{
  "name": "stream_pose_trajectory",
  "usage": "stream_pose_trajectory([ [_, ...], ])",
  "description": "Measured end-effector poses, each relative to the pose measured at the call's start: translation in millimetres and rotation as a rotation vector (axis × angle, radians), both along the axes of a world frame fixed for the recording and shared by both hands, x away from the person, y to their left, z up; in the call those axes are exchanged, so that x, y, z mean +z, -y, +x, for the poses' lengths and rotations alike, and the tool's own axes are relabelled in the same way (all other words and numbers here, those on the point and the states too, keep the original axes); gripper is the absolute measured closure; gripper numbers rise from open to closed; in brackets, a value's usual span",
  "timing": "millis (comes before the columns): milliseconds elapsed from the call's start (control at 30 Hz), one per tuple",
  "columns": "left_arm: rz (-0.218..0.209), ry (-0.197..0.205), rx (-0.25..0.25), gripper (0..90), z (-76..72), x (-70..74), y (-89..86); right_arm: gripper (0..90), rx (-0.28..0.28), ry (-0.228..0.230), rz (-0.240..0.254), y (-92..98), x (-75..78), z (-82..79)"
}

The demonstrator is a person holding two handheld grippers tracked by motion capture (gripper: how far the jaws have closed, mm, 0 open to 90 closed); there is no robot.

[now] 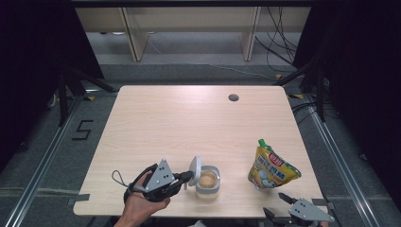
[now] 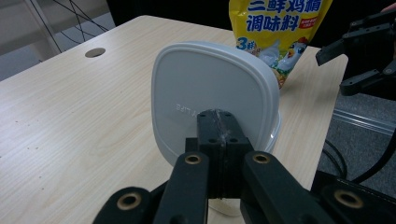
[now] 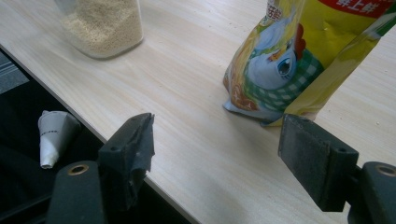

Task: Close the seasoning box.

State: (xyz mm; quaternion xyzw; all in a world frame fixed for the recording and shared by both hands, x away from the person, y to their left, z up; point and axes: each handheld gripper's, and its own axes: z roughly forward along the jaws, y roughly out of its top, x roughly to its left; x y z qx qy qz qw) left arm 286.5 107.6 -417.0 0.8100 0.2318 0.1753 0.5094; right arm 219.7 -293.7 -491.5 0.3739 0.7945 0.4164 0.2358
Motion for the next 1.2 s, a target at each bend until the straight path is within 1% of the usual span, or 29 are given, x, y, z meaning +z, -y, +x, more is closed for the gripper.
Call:
stream_pose_trajectory([
  [33, -0.005, -0.006, 0.001, 89.1, -0.3, 0.3, 1.1, 27.5, 0.001, 0.003, -0.001, 0.0, -0.1, 0.2],
  [67, 0.003, 0.005, -0.007, 89.1, 0.4, 1.2, 1.4, 27.6, -0.01, -0.014, 0.011, -1.2, -0.2, -1.3],
  [100, -0.001, 0.002, -0.005, 89.1, 0.2, 1.6, 2.6, 27.5, -0.007, -0.032, 0.017, -1.3, -0.2, -1.4],
  [133, 0.0, 0.0, -0.009, 89.1, 0.3, 2.1, 3.5, 27.6, -0.002, -0.029, 0.014, -1.2, -0.3, -1.0],
  [167, -0.002, 0.007, -0.011, 89.1, 0.4, 2.7, 4.7, 27.6, 0.0, -0.024, 0.007, -0.9, -0.4, -0.6],
  [200, -0.005, 0.001, -0.011, 89.1, 0.0, 3.0, 5.9, 27.5, 0.002, -0.002, -0.003, -0.3, -0.5, 0.2],
  [233, -0.002, 0.009, -0.016, 89.1, 0.4, 3.7, 6.9, 27.5, -0.005, -0.011, 0.003, -1.1, -0.5, -0.6],
  [367, 0.002, 0.011, -0.029, 89.1, -0.2, 5.7, 10.2, 27.5, -0.004, -0.012, 0.003, -1.2, -0.5, -0.7],
  [433, -0.009, 0.013, -0.035, 89.1, 0.0, 5.8, 11.0, 27.6, -0.004, -0.012, 0.003, -1.2, -0.5, -0.7],
  [467, -0.003, 0.006, -0.032, 89.1, -0.7, 6.7, 10.4, 27.6, -0.004, -0.012, 0.002, -1.2, -0.5, -0.8],
  [500, -0.011, -0.001, -0.027, 89.0, -1.0, 6.8, 10.1, 27.6, -0.004, -0.013, 0.003, -1.3, -0.5, -0.8],
  [600, -0.021, -0.002, -0.036, 88.2, 0.2, 7.0, 7.8, 27.6, 0.004, -0.004, -0.003, -0.7, -0.4, 0.0],
  [633, -0.021, -0.011, -0.027, 87.6, -0.5, 7.4, 7.0, 27.6, 0.004, -0.003, -0.003, -0.7, -0.4, 0.0],
  [700, -0.029, -0.008, -0.028, 86.2, 0.0, 7.7, 4.7, 27.5, 0.003, 0.0, -0.004, -0.5, -0.3, 0.0],
  [733, -0.031, -0.02, -0.02, 84.9, -0.5, 8.1, 3.2, 27.5, 0.002, -0.002, -0.003, -0.6, -0.1, -0.1],
  [767, -0.037, -0.015, -0.02, 82.7, 0.0, 8.1, 1.4, 27.6, 0.005, -0.003, -0.001, -0.6, -0.2, 0.0],
  [800, -0.047, -0.026, -0.017, 79.7, 0.1, 8.1, -0.7, 27.5, 0.005, -0.002, -0.001, -0.5, -0.2, 0.1],
  [833, -0.05, -0.026, -0.014, 75.1, 0.4, 8.1, -3.5, 27.5, 0.006, 0.001, -0.002, -0.3, -0.3, 0.2],
  [867, -0.056, -0.027, -0.012, 73.3, 0.5, 7.5, -6.0, 27.5, 0.006, 0.001, -0.002, -0.3, -0.3, 0.1],
  [900, -0.058, -0.039, 0.001, 70.9, -0.2, 7.0, -8.7, 27.5, 0.006, 0.0, -0.002, -0.4, -0.3, 0.1],
  [933, -0.069, -0.034, -0.004, 67.9, 0.6, 6.0, -11.5, 27.5, 0.006, -0.002, -0.001, -0.5, -0.2, 0.1],
  [967, -0.067, -0.041, 0.006, 64.2, -0.2, 5.8, -14.7, 27.5, 0.001, -0.002, -0.009, -0.4, 0.2, -0.4],
  [1000, -0.08, -0.041, 0.0, 62.0, 0.1, 4.4, -17.7, 27.5, 0.001, -0.002, -0.01, -0.4, 0.2, -0.3],
  [1033, -0.072, -0.041, 0.009, 60.7, -0.4, 4.0, -21.5, 27.5, 0.0, -0.005, -0.009, -0.6, 0.2, -0.4],
  [1067, -0.085, -0.041, 0.011, 58.4, -0.4, 2.3, -23.9, 27.5, 0.003, -0.004, -0.01, -0.6, 0.1, -0.2],
  [1100, -0.089, -0.054, 0.021, 55.4, -1.1, 0.9, -26.9, 27.5, 0.002, -0.001, -0.013, -0.5, 0.1, -0.2],
  [1200, -0.092, -0.067, 0.039, 50.0, -1.6, -3.9, -35.2, 27.5, 0.003, -0.002, -0.009, -0.7, 0.2, -0.2],
])
